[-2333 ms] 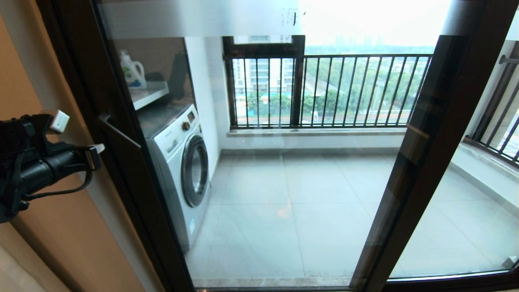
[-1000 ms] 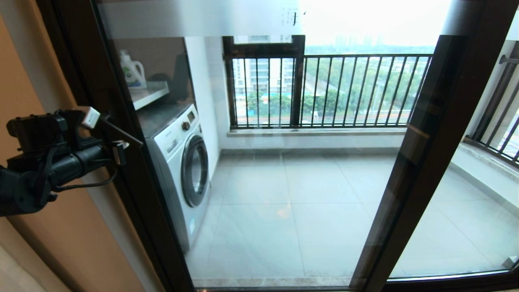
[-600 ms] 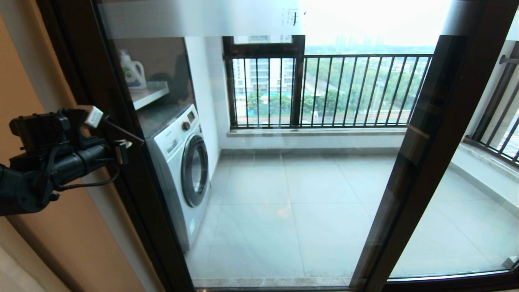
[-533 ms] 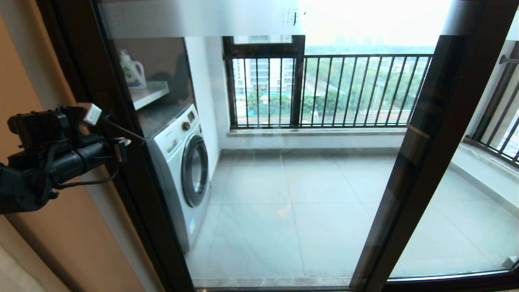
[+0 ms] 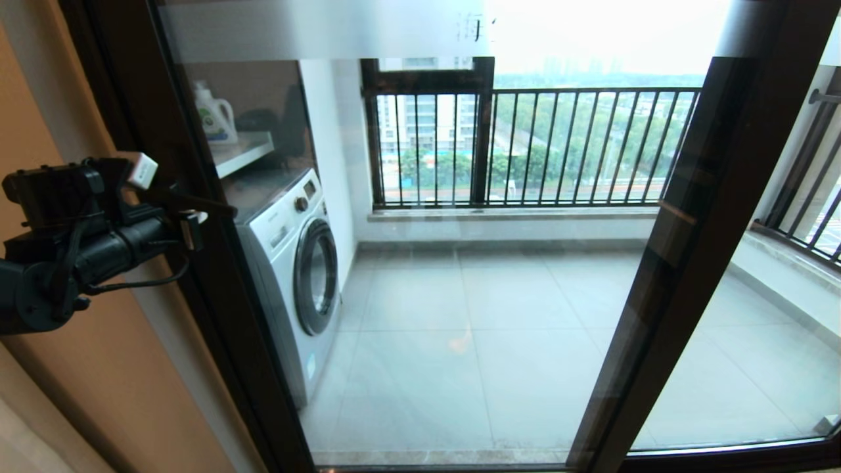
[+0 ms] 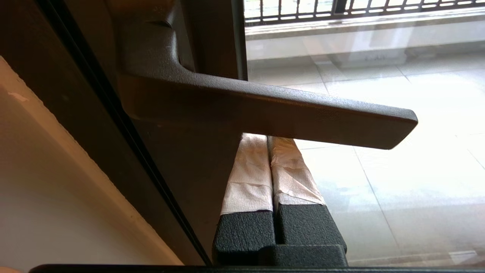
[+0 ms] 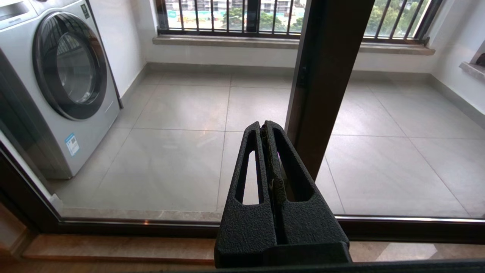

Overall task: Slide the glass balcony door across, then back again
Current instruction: Close the slid door

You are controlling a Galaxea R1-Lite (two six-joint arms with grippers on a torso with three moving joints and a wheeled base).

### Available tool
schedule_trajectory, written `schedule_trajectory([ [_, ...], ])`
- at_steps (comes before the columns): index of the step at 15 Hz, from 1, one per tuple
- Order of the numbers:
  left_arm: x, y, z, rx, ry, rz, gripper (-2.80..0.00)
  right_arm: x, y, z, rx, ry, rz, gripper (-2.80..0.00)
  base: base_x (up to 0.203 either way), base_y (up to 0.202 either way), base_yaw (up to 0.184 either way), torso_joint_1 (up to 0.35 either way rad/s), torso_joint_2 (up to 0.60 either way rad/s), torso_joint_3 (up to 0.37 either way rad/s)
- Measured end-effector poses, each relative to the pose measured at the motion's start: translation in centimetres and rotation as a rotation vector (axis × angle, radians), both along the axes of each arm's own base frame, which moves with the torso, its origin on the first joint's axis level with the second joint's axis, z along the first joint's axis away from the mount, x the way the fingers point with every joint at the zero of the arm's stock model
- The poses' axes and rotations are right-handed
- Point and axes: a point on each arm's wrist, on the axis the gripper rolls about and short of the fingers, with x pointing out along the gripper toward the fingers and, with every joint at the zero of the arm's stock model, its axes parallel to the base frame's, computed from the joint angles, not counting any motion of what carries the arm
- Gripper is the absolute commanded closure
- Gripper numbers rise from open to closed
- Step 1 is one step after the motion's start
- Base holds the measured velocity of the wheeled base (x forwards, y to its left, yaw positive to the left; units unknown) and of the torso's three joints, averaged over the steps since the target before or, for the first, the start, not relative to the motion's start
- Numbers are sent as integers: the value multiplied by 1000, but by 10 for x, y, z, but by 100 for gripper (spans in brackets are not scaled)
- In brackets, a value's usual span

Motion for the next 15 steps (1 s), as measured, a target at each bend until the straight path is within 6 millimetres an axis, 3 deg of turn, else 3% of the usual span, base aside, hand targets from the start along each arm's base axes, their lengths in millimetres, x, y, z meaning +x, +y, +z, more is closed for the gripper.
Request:
schedule_trajectory([
  [7, -3, 1, 11, 5, -32, 9, 0, 0, 0, 0, 0, 0, 0, 0, 0, 0, 0, 0, 0, 0],
  [11, -20, 4, -6, -7, 29, 10, 0, 0, 0, 0, 0, 0, 0, 0, 0, 0, 0, 0, 0, 0],
  [13, -34, 15, -14, -14, 49, 39, 0, 0, 0, 0, 0, 0, 0, 0, 0, 0, 0, 0, 0, 0],
  [15, -44, 32, -8, -14, 5, 72, 0, 0, 0, 0, 0, 0, 0, 0, 0, 0, 0, 0, 0, 0],
])
